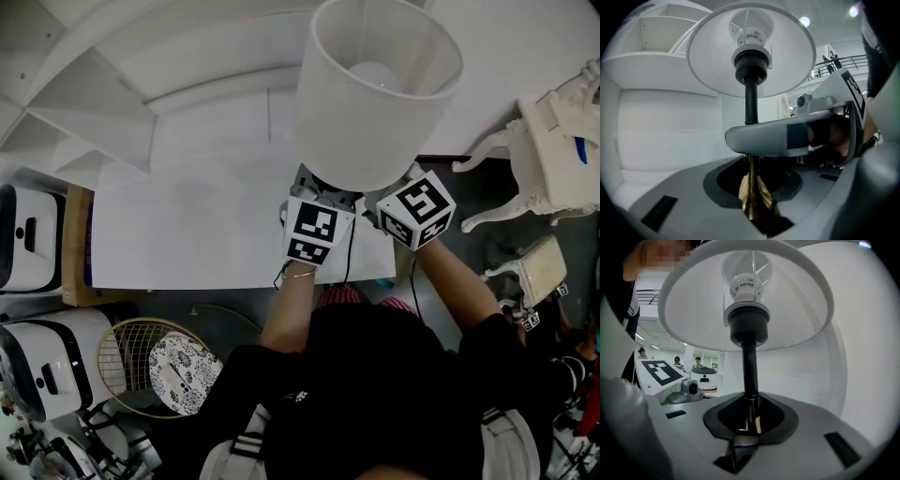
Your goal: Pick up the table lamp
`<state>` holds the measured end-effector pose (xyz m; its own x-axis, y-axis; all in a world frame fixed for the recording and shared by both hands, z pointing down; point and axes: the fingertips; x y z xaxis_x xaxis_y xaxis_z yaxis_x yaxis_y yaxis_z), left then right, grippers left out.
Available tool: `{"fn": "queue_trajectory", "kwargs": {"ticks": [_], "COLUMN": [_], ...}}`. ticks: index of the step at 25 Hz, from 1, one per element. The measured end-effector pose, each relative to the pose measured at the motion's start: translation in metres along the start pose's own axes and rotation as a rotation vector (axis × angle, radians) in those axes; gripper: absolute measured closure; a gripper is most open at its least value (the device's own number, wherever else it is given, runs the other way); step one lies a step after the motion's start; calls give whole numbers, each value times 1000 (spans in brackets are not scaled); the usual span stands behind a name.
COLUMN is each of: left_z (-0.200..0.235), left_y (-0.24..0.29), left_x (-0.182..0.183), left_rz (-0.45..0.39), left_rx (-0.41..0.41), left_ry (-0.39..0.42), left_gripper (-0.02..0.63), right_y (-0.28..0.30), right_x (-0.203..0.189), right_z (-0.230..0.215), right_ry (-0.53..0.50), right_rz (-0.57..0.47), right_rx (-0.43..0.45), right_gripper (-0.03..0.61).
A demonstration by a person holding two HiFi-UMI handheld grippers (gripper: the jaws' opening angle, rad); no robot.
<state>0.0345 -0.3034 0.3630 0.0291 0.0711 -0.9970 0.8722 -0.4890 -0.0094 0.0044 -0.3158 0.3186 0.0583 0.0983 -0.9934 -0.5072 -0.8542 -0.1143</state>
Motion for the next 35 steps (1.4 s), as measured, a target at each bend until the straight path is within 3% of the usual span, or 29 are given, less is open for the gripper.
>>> {"fn": "queue_trajectory", "kwargs": {"ticks": [18, 35], "left_z": [-5, 0], "left_y": [16, 18], "left_x": [2, 13], "left_rz": [5, 5], "left_rx": [-20, 4], "left_ry": [-8, 2], "left_gripper": [506, 506], "right_y": [-4, 0], "right_x": [2, 13], "right_z": [-16, -16], "right_ry": [-19, -27], "right_rz": [13, -1], "right_rx": [-29, 3], "right_gripper": [503, 503]}}
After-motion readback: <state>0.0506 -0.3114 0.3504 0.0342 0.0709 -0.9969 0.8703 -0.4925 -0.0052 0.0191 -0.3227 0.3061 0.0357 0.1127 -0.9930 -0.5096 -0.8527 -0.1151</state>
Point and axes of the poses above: the fingertips, and each gripper's own axes: y forward along the fingers, z to its left, x out of its top, and after that the axes turned 10 degrees about -z, right-handed
